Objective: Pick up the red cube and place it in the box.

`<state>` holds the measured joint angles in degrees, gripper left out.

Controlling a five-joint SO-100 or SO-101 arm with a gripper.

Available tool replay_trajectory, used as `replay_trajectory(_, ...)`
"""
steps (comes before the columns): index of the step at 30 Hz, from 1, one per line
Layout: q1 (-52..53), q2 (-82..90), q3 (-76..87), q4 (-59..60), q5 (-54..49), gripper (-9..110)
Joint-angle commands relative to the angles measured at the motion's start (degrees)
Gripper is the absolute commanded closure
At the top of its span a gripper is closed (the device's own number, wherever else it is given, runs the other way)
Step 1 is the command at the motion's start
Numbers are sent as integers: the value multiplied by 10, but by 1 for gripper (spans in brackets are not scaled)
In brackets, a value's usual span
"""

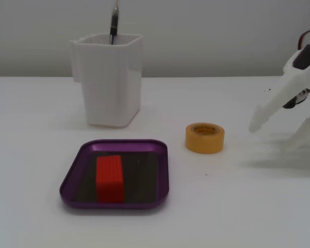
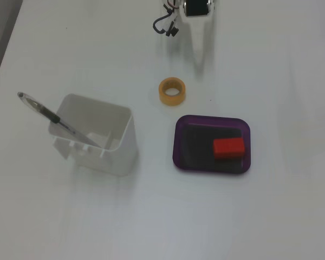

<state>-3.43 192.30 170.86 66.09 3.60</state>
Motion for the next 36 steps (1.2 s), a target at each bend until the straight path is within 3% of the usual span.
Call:
replay_trajectory(1, 2, 60, 11, -1, 1, 89)
replay_trajectory(5, -1, 60, 11, -1, -4, 103)
replay_trajectory(36, -5, 60, 53, -7, -4, 102)
